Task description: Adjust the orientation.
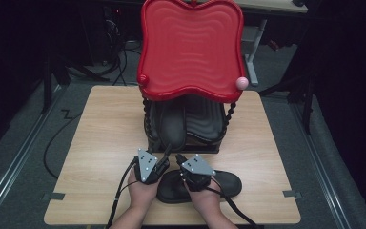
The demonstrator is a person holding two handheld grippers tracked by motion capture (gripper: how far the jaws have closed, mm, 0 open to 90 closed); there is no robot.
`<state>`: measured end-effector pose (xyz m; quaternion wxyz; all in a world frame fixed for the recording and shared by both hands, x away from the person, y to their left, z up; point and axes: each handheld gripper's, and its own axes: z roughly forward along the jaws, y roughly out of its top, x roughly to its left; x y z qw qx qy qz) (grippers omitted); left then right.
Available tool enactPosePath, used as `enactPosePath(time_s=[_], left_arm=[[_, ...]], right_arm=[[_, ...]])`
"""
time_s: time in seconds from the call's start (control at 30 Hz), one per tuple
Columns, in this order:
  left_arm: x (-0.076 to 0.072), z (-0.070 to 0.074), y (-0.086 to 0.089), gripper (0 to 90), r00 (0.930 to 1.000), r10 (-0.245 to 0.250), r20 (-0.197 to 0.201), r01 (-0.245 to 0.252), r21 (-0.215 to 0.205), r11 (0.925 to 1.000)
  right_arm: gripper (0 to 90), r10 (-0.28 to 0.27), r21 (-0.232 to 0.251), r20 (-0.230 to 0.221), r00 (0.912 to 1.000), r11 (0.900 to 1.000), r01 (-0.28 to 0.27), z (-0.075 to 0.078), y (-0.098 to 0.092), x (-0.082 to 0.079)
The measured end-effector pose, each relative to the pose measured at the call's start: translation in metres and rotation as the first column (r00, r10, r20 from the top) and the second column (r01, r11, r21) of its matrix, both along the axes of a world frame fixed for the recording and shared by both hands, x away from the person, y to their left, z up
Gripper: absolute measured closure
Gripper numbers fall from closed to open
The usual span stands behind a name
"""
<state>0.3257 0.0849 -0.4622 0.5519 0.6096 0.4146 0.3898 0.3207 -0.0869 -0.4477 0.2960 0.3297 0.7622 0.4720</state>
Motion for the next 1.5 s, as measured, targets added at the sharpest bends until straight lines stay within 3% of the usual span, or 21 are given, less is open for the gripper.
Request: enactPosePath(time_s=[0.1, 0.23, 0.43, 0.53, 0.63, 0.73, 0.83, 0.9, 1.0, 1.1, 1.27, 1.5], left_arm=[[0.001, 0.0, -0.001, 58.3, 0.9999, 0.009, 0.006, -0.009, 0.012, 0.9999], [0.001, -0.001, -0.001, 58.4, 0.9998, 0.01, 0.015, -0.01, 0.016, 0.9998], [0.001, -0.001, -0.001, 58.1, 0.9997, 0.006, 0.022, -0.007, 0.024, 0.9997], [0.001, -0.002, -0.001, 58.1, 0.9997, 0.006, 0.025, -0.007, 0.028, 0.9996], [0.001, -0.002, -0.001, 58.1, 0.9996, 0.005, 0.028, -0.006, 0.031, 0.9995], [0.0, -0.001, -0.002, 58.2, 0.9996, -0.007, 0.028, 0.006, 0.037, 0.9993], [-0.012, 0.0, -0.008, 63.0, 0.9984, -0.033, 0.047, 0.031, 0.039, 0.9988], [-0.021, -0.002, -0.016, 70.2, 0.9957, -0.072, 0.058, 0.068, 0.07, 0.9952], [-0.022, -0.008, -0.029, 78.4, 0.9935, -0.113, 0.014, 0.111, 0.102, 0.9886], [-0.015, -0.015, -0.034, 81.3, 0.9937, -0.111, -0.015, 0.112, 0.112, 0.9874], [-0.013, -0.014, -0.032, 88.3, 0.9955, -0.094, -0.013, 0.095, 0.128, 0.9872], [-0.01, -0.013, -0.018, 89.2, 0.9988, -0.049, -0.005, 0.049, 0.148, 0.9877]], right_arm=[[85.0, -0.023, 0.031, 0.033, 0.9992, 0.999, 0.022, 0.006, -0.012, -0.001], [81.2, -0.063, 0.086, 0.053, 0.9966, 0.995, 0.059, 0.02, -0.025, 0.014], [69.4, -0.092, 0.129, 0.082, 0.9924, 0.988, 0.081, 0.034, -0.016, 0.051], [67.3, -0.098, 0.138, 0.091, 0.991, 0.987, 0.085, 0.037, -0.012, 0.063], [67.9, -0.108, 0.107, 0.097, 0.9894, 0.989, 0.097, 0.039, -0.004, 0.077], [83.1, -0.117, 0.098, 0.067, 0.9909, 0.989, 0.11, 0.039, 0.001, 0.087], [85.5, -0.161, 0.086, 0.081, 0.9835, 0.984, 0.154, 0.039, 0.01, 0.085], [85.7, -0.166, 0.08, 0.09, 0.982, 0.984, 0.159, 0.039, 0.013, 0.083], [85.6, -0.166, 0.07, 0.096, 0.9814, 0.985, 0.16, 0.04, 0.016, 0.081], [85.7, -0.169, 0.072, 0.095, 0.981, 0.984, 0.163, 0.04, 0.016, 0.081], [85.7, -0.176, 0.077, 0.081, 0.9811, 0.983, 0.17, 0.039, 0.013, 0.084], [85.1, -0.181, 0.095, 0.089, 0.9795, 0.98, 0.173, 0.04, 0.012, 0.086]])
